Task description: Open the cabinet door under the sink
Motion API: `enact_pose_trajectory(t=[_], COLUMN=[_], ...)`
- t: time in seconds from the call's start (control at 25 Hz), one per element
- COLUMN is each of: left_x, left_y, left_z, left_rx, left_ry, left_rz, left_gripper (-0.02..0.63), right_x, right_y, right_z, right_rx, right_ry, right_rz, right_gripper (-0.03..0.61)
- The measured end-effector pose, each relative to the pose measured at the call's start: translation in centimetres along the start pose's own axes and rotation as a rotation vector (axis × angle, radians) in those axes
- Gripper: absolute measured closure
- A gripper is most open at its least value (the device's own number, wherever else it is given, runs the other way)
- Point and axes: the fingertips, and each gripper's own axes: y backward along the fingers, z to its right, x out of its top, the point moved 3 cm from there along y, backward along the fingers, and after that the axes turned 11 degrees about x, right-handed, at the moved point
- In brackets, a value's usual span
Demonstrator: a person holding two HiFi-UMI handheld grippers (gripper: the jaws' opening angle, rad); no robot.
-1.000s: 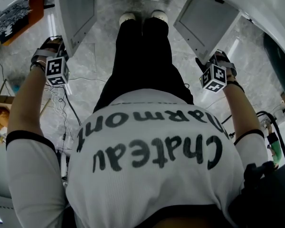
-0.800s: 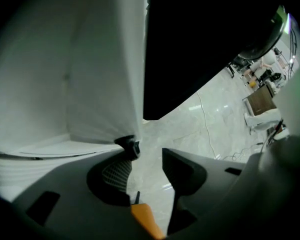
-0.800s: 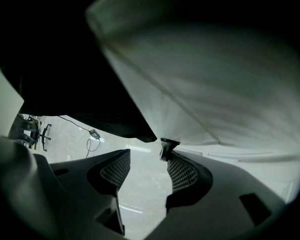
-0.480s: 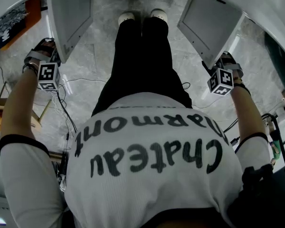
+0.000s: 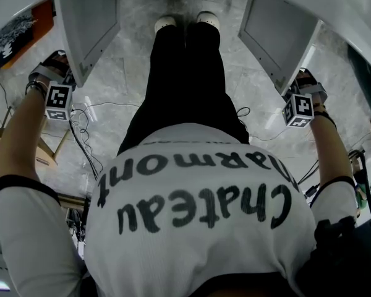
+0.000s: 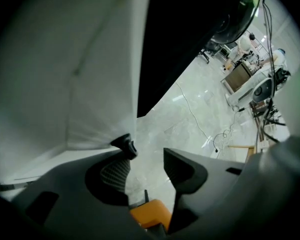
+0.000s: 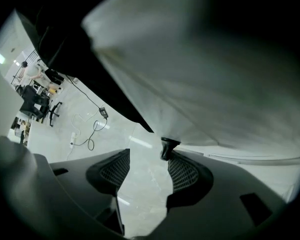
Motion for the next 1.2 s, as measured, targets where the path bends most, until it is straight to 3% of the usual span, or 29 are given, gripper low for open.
enact_pose_trajectory(t=[0.2, 0.44, 0.6, 0.84, 1.08, 1.2], left_x=[0.0, 0.3, 0.7, 0.7, 0.5, -0.3], left_y=[0.1, 0.0, -0.1, 0.2, -0.2, -0.1], left_z=[0.0, -0.2, -0.3, -0.2, 0.5, -0.2], left_rx=[-0.019, -0.008, -0.01, -0.03, -0.029, 0.029], left_ry=[-0.045, -0.026, -0.011, -0.033, 0.072, 0.176], left_rz=[0.003, 0.0, 0.002, 0.017, -0.003, -0.053], left_gripper=[0.421, 0.422, 0.423, 0.409, 0.306, 0.281], right_x=[-0.7, -0.3, -0.1, -0.9, -1.4, -1.4], right_y=[0.1, 0.1, 0.6, 0.8, 0.8, 1.1], right_z=[-0.3, 0.4, 1.4, 1.0, 1.1, 1.3], right_rx=[0.005, -0.022, -0.07, -0.028, -0.021, -0.033], right_ry=[0.012, -0.113, -0.225, -0.187, -0.207, -0.23], right_rz=[-0.001, 0.061, 0.094, 0.03, -0.019, -0.033], right_gripper=[0.347, 0.348, 0.441, 0.417, 0.434, 0.435])
